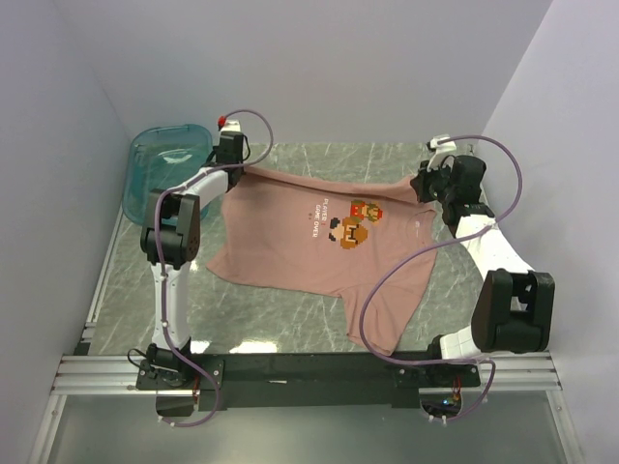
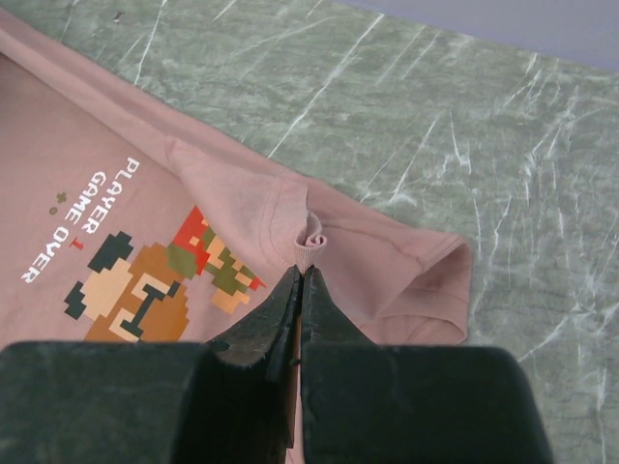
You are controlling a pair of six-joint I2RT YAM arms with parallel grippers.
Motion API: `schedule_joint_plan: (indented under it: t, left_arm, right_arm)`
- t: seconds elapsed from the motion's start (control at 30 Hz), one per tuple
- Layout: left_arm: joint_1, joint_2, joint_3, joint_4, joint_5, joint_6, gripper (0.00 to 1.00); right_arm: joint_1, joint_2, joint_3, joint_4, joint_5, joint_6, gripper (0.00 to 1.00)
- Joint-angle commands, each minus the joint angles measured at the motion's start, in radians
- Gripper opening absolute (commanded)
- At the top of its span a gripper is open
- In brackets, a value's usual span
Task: Fold and stack the t-shirts
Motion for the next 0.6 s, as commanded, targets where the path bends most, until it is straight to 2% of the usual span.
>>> schedule_joint_plan:
  t: [0.0,0.57]
  left_arm:
    - [0.007,-0.091,-0.019,0.033,-0.006,0.011,0.0]
    - [0.007,-0.104,-0.048,0.033,-0.018,0.017,0.0]
  right_arm:
    - [-0.009,-0.044,-0.004,0.047,0.005,-0.004,0.0]
    - [-0.023,-0.055,-0.021,0.033,0.013,-0.004,0.0]
